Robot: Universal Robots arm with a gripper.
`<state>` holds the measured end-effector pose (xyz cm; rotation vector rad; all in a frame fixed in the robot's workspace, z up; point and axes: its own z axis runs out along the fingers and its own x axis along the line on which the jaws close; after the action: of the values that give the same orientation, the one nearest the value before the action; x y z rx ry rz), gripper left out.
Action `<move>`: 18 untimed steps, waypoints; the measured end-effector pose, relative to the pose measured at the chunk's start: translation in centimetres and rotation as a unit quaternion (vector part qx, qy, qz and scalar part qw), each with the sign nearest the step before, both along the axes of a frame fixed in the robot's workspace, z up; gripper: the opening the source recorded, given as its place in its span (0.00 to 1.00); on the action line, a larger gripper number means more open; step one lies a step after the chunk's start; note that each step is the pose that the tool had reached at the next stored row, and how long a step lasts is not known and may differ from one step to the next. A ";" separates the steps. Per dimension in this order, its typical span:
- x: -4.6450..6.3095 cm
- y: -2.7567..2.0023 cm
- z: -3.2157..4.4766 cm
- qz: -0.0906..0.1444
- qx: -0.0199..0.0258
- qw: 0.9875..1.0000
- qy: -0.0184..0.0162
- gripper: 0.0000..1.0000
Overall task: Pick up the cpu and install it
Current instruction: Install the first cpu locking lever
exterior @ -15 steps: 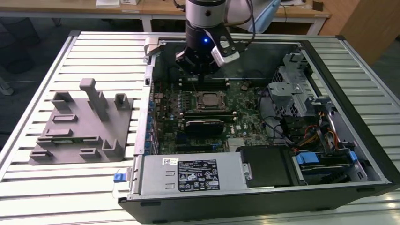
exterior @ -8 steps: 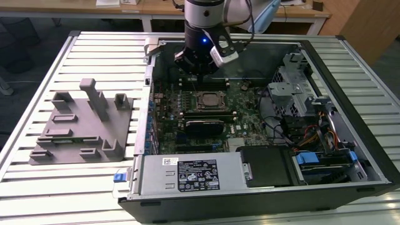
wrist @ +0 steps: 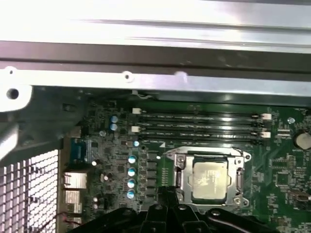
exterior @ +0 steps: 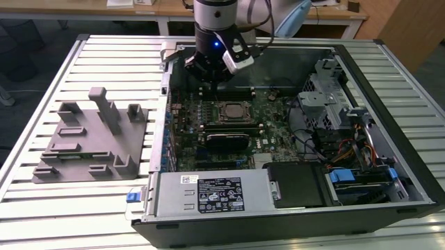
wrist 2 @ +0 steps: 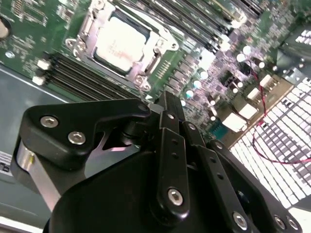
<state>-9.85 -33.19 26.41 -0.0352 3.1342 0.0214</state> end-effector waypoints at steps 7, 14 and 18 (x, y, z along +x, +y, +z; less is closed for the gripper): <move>-1.0 0.72 -0.29 0.000 0.000 1.000 0.000 0.11; -1.3 1.68 -0.67 0.000 0.000 1.000 0.000 0.11; -1.4 2.00 -0.72 0.000 0.000 1.000 0.000 0.11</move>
<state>-11.26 -31.19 25.69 -0.0354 3.1342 0.0215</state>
